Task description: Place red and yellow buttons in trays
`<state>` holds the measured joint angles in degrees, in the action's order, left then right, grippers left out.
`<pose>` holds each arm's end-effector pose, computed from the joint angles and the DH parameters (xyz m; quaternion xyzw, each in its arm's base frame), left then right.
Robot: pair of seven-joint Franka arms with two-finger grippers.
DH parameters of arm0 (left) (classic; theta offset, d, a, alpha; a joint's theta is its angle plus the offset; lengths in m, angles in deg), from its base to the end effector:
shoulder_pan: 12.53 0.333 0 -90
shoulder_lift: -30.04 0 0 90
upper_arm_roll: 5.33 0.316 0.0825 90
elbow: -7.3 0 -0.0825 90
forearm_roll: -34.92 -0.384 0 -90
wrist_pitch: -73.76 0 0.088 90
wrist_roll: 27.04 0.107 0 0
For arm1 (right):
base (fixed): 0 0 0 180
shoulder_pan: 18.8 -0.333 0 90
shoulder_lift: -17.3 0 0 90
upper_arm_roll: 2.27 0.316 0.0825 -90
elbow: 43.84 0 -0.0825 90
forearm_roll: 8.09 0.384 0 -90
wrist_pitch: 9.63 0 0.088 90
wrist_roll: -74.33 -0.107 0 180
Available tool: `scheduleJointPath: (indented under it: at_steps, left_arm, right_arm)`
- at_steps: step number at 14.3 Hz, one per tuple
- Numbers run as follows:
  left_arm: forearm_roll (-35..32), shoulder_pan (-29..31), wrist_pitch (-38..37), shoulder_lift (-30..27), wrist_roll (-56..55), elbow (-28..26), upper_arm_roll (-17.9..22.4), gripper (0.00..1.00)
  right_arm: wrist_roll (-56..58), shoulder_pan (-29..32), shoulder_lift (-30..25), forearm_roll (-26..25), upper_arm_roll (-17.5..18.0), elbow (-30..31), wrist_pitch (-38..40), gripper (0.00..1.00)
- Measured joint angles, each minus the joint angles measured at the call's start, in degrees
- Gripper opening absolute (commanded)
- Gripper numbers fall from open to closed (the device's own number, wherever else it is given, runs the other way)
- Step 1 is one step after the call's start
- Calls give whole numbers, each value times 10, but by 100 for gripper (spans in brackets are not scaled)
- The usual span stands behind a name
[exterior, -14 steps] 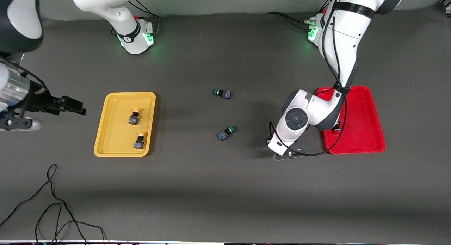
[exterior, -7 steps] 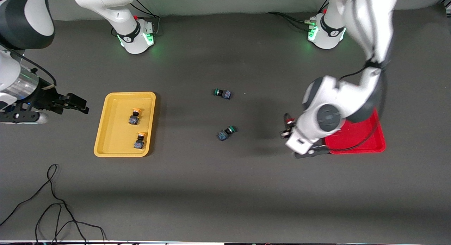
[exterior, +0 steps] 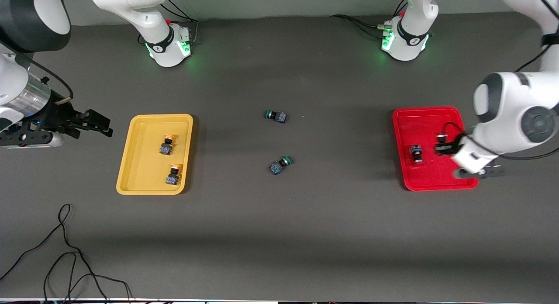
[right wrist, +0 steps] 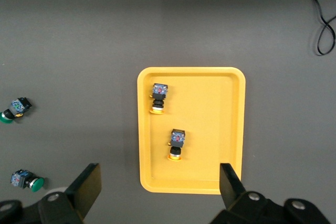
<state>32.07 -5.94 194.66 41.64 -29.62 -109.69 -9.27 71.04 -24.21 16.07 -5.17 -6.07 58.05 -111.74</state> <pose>0.5681 0.0294 0.3334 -0.9972 -0.0316 0.0667 0.0135 0.5587 0.0198 0.5561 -0.9994 0.0197 -0.0115 0.0262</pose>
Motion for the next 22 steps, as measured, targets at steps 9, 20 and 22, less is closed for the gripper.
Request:
scheduleJointPath:
  at_steps: [9,20,22]
  left_arm:
    - [-58,65,301,83,39,-145,-2,100]
    - [-18,64,-129,-101,121,22,-16,100]
    - [-1,56,-190,-124,123,69,-22,100]
  right_arm:
    - [7,0,0,0,-8,7,-1,100]
    - [41,4,1,-5,-18,4,-3,100]
    - [45,5,5,-5,-24,-3,-3,100]
